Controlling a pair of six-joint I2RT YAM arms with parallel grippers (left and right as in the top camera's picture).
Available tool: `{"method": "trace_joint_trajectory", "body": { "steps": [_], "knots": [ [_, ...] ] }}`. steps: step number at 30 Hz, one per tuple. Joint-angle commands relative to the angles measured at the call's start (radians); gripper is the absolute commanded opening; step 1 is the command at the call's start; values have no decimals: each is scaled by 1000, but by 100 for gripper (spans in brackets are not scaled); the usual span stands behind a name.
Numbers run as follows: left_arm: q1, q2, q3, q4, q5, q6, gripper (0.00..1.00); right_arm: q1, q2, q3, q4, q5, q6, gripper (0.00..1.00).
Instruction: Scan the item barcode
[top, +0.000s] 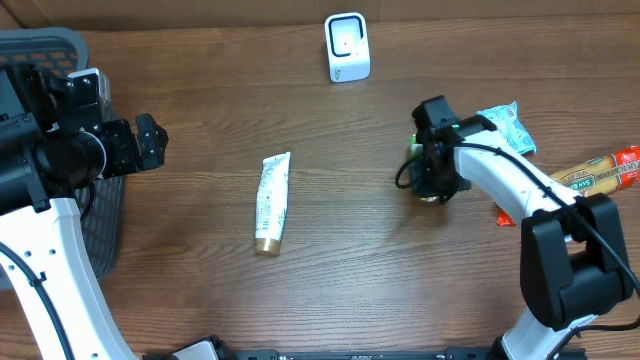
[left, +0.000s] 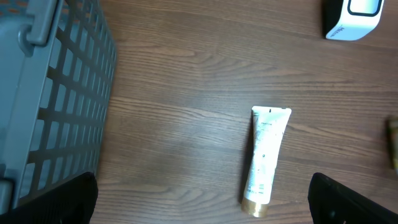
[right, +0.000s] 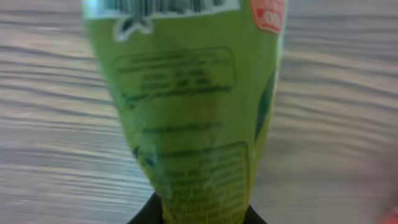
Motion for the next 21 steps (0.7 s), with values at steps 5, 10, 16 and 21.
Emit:
{"method": "trace_joint_trajectory", "body": {
  "steps": [5,10,16,21],
  "knots": [
    [3,2,14,0,15,15,100,128,4,43,-109,431,270,4],
    [3,2,14,0,15,15,100,160,63,33,-78,431,250,4],
    [3,2,14,0,15,15,100,200,86,33,-72,430,193,24],
    [3,2,14,0,14,15,100,267,85,35,-72,426,130,49]
  ]
}}
